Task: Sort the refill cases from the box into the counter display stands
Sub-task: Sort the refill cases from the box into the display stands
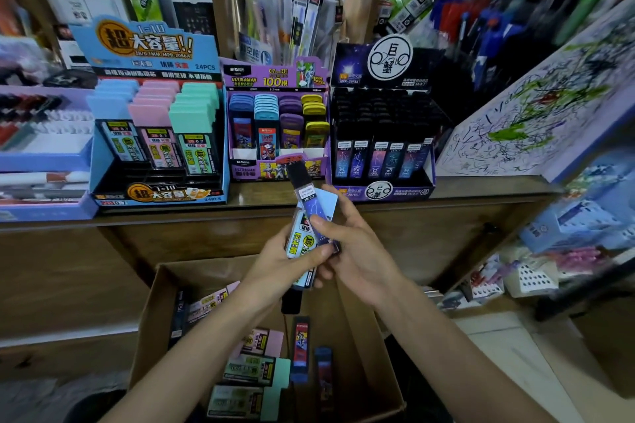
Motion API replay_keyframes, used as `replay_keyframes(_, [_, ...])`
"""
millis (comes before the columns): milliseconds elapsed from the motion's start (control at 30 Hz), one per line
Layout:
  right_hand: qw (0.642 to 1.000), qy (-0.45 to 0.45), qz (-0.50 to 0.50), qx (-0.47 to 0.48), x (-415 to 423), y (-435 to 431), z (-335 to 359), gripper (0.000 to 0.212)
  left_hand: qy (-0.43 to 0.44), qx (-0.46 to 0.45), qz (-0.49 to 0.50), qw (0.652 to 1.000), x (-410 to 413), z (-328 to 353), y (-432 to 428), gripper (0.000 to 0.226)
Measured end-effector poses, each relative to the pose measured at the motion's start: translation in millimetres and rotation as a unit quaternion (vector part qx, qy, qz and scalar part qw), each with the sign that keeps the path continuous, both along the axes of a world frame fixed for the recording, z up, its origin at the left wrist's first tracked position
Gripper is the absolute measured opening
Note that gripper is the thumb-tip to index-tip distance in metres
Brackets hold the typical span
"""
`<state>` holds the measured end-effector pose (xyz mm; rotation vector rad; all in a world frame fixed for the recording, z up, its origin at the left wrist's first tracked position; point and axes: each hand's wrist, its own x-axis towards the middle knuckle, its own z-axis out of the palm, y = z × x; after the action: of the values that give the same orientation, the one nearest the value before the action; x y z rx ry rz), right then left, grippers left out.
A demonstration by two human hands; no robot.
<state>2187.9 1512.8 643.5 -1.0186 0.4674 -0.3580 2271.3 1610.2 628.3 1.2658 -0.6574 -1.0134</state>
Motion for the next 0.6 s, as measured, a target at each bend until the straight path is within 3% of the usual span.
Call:
replay_keyframes(67, [0.998,0.024,-0.002,-0.056,-4,-9,8,0.055,-0.013,0.011,-0.031,0.999,3,4,0,0.039])
replay_keyframes(167, [0.967,0.055,-0.041,-0.245,-9,-34,31,0.055,-0.043,0.033,-0.076,0.996,8,9,-2,0.036])
replay_keyframes(267, [0.936,0.059,0.019,-0.346,-10,-53,54,0.022,-0.058,0.037,-0.120,0.990,9,15,-9,0.035])
replay_keyframes(333, [0.928,0.051,0.010,-0.368,-11,-62,57,0.011,-0.064,0.039,-0.133,0.988,8,19,-17,0.038])
replay_keyframes(533, [0.947,0.007,-0.078,-0.311,-44,-104,76,0.009,-0.066,-0.008,-0.093,0.994,-4,21,-40,0.039])
replay_keyframes(600, [0.935,0.009,-0.114,-0.336,-58,-130,89,0.009,-0.062,-0.024,-0.057,0.996,-7,21,-45,0.040])
